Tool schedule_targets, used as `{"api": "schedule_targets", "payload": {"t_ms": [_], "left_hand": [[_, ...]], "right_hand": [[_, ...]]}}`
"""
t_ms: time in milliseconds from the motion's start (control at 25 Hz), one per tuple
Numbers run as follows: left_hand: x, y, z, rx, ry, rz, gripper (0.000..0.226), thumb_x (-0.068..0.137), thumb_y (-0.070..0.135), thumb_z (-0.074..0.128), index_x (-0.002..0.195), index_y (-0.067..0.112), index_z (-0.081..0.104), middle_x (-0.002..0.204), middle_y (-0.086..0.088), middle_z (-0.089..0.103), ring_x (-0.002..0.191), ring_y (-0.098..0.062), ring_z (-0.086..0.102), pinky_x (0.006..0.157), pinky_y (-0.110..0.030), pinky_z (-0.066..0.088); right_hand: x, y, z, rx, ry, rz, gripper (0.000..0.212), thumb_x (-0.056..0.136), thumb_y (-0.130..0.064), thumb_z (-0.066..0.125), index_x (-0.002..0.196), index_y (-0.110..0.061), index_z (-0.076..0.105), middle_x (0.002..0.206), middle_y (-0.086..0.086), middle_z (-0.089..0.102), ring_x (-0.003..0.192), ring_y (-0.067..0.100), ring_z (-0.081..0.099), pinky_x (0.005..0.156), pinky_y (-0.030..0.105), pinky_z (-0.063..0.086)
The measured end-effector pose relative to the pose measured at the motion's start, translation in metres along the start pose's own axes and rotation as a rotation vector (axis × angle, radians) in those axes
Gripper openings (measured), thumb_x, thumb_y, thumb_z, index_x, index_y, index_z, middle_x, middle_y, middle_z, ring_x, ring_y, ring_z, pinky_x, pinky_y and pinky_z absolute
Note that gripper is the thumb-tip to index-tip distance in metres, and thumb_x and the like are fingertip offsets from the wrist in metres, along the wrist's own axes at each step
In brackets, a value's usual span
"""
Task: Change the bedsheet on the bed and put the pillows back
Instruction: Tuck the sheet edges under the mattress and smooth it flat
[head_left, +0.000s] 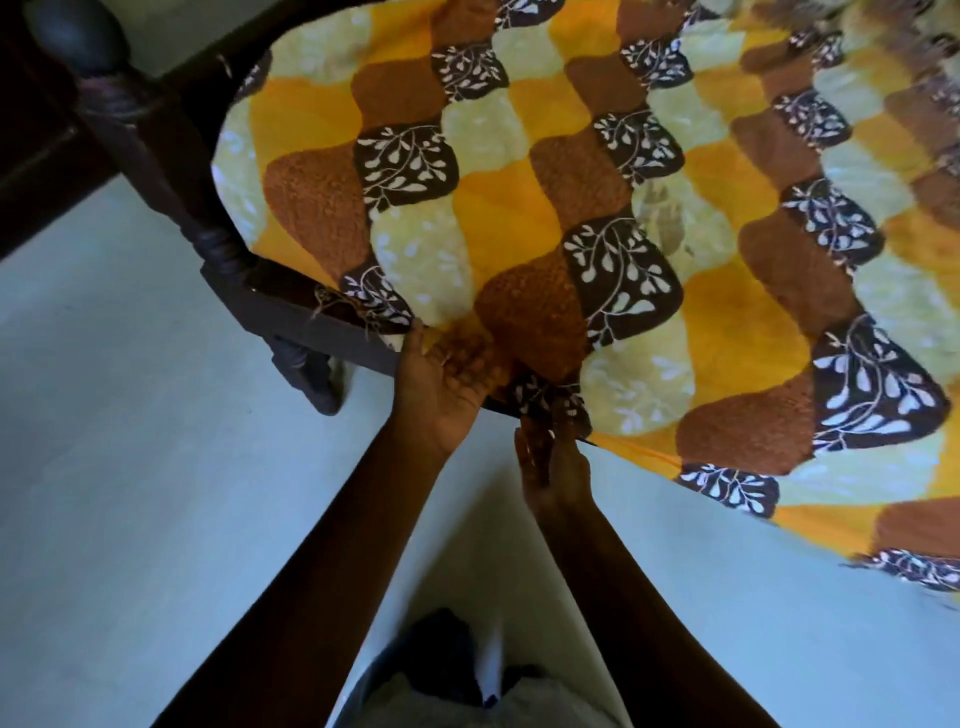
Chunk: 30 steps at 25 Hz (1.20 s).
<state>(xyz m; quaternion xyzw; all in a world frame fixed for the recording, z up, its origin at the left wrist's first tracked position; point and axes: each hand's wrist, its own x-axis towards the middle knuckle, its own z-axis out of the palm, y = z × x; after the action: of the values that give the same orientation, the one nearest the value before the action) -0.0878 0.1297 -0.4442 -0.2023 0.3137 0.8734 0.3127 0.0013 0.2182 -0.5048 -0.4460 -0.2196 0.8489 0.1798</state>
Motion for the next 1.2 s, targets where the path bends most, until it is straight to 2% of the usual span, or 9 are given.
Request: {"api": "schedule_targets", "payload": {"t_ms": [80, 280, 440, 600, 680, 800, 1000, 1120, 1200], "left_hand": [[0.002, -0.005, 0.003, -0.017, -0.051, -0.008, 0.061, 0.093, 0.059, 0.027, 0.105, 0.005, 0.054, 0.108, -0.016, 0.057, 0.096, -0.030, 0.057, 0.082, -0.044, 0.048], [0.017, -0.007, 0.006, -0.034, -0.107, -0.009, 0.082, 0.087, 0.072, 0.013, 0.111, 0.004, 0.051, 0.108, -0.017, 0.055, 0.102, -0.033, 0.054, 0.092, -0.047, 0.046], [0.023, -0.011, 0.005, -0.045, -0.060, -0.012, 0.091, 0.084, 0.075, 0.012, 0.126, 0.002, 0.044, 0.132, -0.022, 0.046, 0.126, -0.038, 0.042, 0.103, -0.051, 0.034], [0.027, -0.011, 0.007, -0.150, -0.025, -0.032, 0.092, 0.084, 0.074, 0.019, 0.131, -0.003, 0.039, 0.142, -0.022, 0.038, 0.131, -0.038, 0.037, 0.102, -0.050, 0.032], [0.028, -0.009, 0.006, -0.195, -0.047, -0.038, 0.090, 0.084, 0.075, 0.023, 0.119, -0.005, 0.045, 0.141, -0.023, 0.039, 0.129, -0.038, 0.039, 0.098, -0.050, 0.035], [0.026, -0.008, 0.006, -0.236, -0.062, -0.035, 0.090, 0.086, 0.071, 0.027, 0.128, -0.007, 0.041, 0.138, -0.023, 0.042, 0.131, -0.036, 0.038, 0.097, -0.047, 0.035], [0.027, -0.008, 0.001, -0.146, -0.038, -0.043, 0.070, 0.091, 0.060, 0.028, 0.101, -0.004, 0.053, 0.106, -0.020, 0.057, 0.109, -0.031, 0.051, 0.097, -0.041, 0.038], [0.024, -0.002, -0.018, 0.070, 0.055, 0.026, 0.039, 0.098, 0.037, 0.034, 0.092, 0.005, 0.056, 0.099, -0.010, 0.059, 0.093, -0.021, 0.059, 0.083, -0.030, 0.048], [0.018, 0.004, -0.028, -0.018, 0.105, 0.102, 0.035, 0.099, 0.035, 0.036, 0.095, 0.006, 0.056, 0.095, -0.009, 0.058, 0.086, -0.020, 0.059, 0.086, -0.030, 0.049]], "right_hand": [[0.007, -0.004, -0.005, -0.090, 0.083, -0.064, 0.036, 0.095, -0.015, 0.052, 0.128, -0.001, 0.049, 0.096, -0.002, 0.057, 0.080, -0.002, 0.057, 0.069, 0.017, 0.048], [0.007, -0.018, -0.018, -0.203, 0.185, -0.049, 0.020, 0.086, -0.025, 0.066, 0.075, -0.015, 0.053, 0.066, -0.001, 0.044, 0.056, 0.009, 0.041, 0.054, 0.021, 0.036], [0.005, -0.022, -0.027, 0.158, -0.106, -0.041, 0.019, 0.094, -0.008, 0.049, 0.096, -0.021, 0.063, 0.080, -0.012, 0.063, 0.072, -0.009, 0.061, 0.068, 0.005, 0.048], [-0.002, -0.038, -0.024, 0.390, -0.245, -0.076, 0.025, 0.096, -0.006, 0.036, 0.103, -0.005, 0.060, 0.100, 0.013, 0.070, 0.092, 0.021, 0.069, 0.085, 0.030, 0.054], [-0.002, -0.045, -0.018, 0.328, -0.283, -0.088, 0.028, 0.092, -0.009, 0.036, 0.109, -0.004, 0.057, 0.110, 0.015, 0.064, 0.107, 0.026, 0.061, 0.098, 0.035, 0.047], [-0.003, -0.051, -0.003, 0.353, -0.298, -0.108, 0.049, 0.073, -0.016, 0.044, 0.120, -0.004, 0.052, 0.117, 0.014, 0.058, 0.116, 0.027, 0.051, 0.107, 0.038, 0.035], [0.008, -0.059, 0.031, 0.455, -0.253, -0.165, 0.036, 0.076, -0.017, 0.044, 0.109, -0.013, 0.055, 0.094, 0.006, 0.068, 0.097, 0.023, 0.059, 0.088, 0.032, 0.047], [-0.009, -0.041, 0.018, 0.297, -0.170, -0.117, 0.020, 0.094, -0.016, 0.043, 0.109, -0.010, 0.055, 0.102, 0.009, 0.063, 0.095, 0.021, 0.060, 0.084, 0.030, 0.050], [-0.021, -0.030, 0.009, 0.201, -0.181, -0.075, 0.023, 0.096, -0.016, 0.044, 0.113, -0.007, 0.055, 0.107, 0.012, 0.062, 0.099, 0.022, 0.060, 0.083, 0.031, 0.050]]}}
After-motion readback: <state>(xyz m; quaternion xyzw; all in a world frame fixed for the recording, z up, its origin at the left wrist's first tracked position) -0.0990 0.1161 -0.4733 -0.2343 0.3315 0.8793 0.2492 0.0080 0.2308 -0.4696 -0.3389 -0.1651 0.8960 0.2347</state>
